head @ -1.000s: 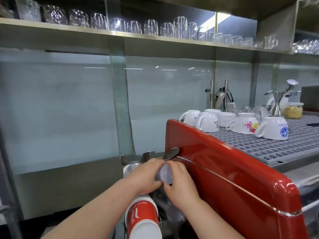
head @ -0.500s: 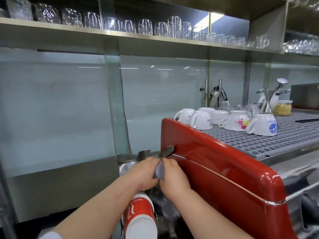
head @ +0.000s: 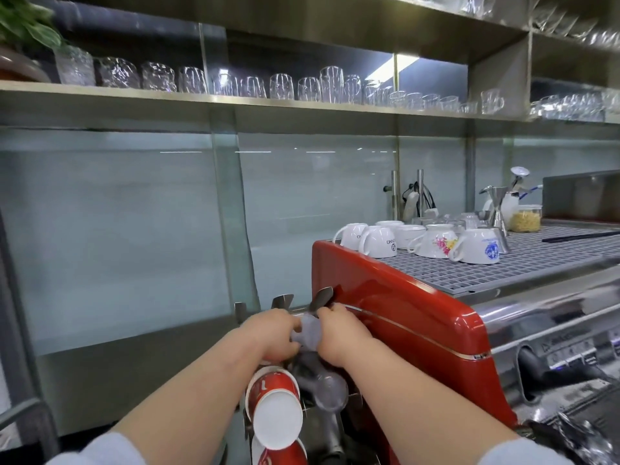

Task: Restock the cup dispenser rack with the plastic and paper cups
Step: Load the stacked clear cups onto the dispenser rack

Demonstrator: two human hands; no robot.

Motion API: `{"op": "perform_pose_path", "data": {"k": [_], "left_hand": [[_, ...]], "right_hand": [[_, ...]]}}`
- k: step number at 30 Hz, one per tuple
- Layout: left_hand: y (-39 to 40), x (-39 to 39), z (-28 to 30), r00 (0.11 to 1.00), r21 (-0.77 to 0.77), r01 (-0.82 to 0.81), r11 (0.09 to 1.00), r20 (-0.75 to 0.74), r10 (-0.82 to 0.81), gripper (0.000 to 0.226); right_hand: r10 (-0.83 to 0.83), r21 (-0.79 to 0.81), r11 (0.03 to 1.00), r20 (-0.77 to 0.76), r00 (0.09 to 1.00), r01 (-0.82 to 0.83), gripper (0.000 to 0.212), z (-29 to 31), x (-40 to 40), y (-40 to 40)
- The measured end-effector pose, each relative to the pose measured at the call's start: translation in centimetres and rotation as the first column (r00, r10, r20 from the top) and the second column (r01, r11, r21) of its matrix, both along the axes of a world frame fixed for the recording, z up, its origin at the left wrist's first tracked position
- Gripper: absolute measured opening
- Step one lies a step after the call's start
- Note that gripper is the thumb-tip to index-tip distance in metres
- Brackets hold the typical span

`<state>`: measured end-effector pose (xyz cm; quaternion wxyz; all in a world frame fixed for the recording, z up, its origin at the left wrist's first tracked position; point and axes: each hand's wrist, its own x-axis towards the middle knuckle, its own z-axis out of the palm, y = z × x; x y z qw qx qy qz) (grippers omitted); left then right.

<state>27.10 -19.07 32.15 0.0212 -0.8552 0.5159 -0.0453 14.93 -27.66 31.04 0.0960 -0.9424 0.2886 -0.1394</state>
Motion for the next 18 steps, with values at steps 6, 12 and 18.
{"op": "perform_pose_path", "data": {"k": [6, 12, 18], "left_hand": [[2.4, -1.5, 4.2, 0.999, 0.237, -0.041, 0.971, -0.016, 0.046, 0.048], [6.4, -2.6, 6.8, 0.997, 0.332, -0.066, 0.941, -0.014, 0.075, 0.053], [11.9, -4.1, 7.7, 0.994, 0.329, -0.076, 0.941, -0.051, 0.098, 0.051]], "right_hand": [[0.111, -0.043, 0.989, -0.402, 0.909, -0.139, 0.044, 5.4, -1.7, 1.7], [0.189, -0.114, 0.953, -0.498, 0.847, -0.28, 0.044, 7.5, -2.4, 3.0], [0.36, -0.087, 0.896, -0.43, 0.828, -0.435, 0.046, 7.8, -2.2, 6.3]]}}
